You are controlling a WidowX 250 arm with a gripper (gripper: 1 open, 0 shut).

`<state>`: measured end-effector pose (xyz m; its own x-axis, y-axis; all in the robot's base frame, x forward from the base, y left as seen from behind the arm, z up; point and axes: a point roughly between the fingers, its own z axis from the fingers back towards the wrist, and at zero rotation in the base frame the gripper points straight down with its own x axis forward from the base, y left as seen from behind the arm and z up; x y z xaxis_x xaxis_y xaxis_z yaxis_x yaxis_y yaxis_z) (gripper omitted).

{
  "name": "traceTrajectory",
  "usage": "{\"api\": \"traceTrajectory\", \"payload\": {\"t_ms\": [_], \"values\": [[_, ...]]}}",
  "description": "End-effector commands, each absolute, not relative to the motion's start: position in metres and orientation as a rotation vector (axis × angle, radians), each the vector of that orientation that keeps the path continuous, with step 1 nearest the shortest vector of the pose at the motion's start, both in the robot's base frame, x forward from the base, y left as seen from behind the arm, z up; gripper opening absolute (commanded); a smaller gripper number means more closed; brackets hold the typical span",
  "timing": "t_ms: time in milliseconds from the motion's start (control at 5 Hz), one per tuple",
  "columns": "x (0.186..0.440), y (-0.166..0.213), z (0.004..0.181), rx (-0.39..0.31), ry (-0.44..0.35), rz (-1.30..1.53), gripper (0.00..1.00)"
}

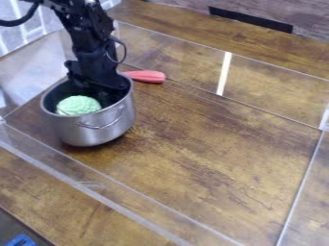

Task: Put the green object in the silver pot

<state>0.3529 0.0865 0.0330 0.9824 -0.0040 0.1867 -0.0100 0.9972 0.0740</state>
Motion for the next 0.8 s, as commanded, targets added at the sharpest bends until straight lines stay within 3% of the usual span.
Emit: {"api": "traceTrajectory", "payload": {"t_ms": [0,600], "values": [[0.355,0.085,0.052,0.081,-0.213,0.022,0.00],[0.356,0.081,0.068,0.087,-0.201,0.025,0.00]]}}
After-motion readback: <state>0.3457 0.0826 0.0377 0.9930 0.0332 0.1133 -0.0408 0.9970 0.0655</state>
